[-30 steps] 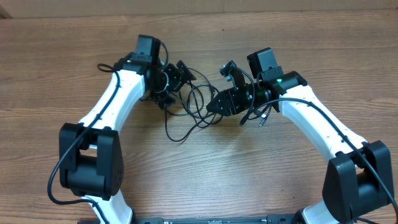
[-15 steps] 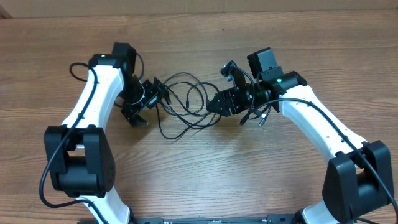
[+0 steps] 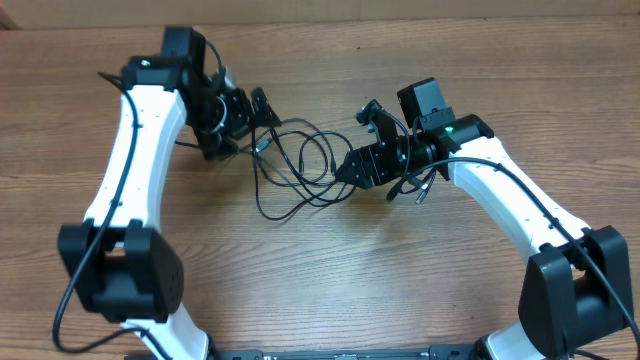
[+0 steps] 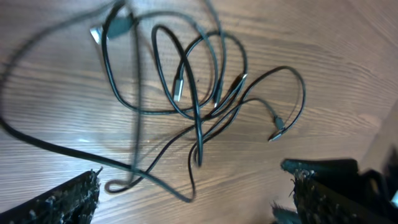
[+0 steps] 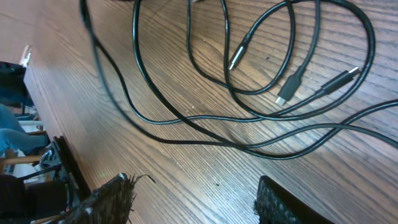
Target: Untangle cables
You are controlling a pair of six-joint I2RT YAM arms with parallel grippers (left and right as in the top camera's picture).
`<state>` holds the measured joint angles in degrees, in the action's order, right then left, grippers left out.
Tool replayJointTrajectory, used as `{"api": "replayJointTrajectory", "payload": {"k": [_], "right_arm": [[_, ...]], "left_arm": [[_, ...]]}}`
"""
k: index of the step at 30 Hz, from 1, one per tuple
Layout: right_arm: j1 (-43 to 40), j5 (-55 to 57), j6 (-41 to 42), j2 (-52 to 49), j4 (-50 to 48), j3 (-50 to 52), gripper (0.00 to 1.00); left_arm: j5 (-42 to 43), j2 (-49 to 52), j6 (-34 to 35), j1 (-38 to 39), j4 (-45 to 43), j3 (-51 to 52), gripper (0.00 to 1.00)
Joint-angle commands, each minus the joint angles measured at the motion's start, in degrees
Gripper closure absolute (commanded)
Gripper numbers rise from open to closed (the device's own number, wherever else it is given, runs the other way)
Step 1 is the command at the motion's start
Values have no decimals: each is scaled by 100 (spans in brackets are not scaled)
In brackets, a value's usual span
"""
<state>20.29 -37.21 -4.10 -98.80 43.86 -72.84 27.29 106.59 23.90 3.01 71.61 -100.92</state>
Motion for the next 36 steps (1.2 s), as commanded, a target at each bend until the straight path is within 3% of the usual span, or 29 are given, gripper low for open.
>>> {"api": "replayJointTrajectory", "payload": {"k": [1, 7, 15, 22, 28, 32, 36], "right_arm": [[0, 107, -24, 96, 24, -17, 38], [0, 186, -26, 96, 22, -13, 37], [0, 186, -26, 96, 72, -11, 37], [0, 595, -26, 96, 181, -7, 37], [0, 658, -26, 96, 199, -7, 36], [0, 658, -26, 96, 168, -2, 36], [0, 658, -26, 96, 131, 0, 34]], "left_arm": [[-992, -636, -199, 133, 352, -247, 1], [-2695, -1027, 205, 535, 1296, -229, 0], [-2796, -1058, 656, 833, 1423, 601, 3], [-2763, -1486, 651, 841, 514, 2256, 4], [-2601, -2509, 588, 940, -688, 3558, 1], [-2052, -3178, 588, 859, -1910, 4566, 0], [-1759, -3204, 686, 859, -3110, 5311, 0]]}}
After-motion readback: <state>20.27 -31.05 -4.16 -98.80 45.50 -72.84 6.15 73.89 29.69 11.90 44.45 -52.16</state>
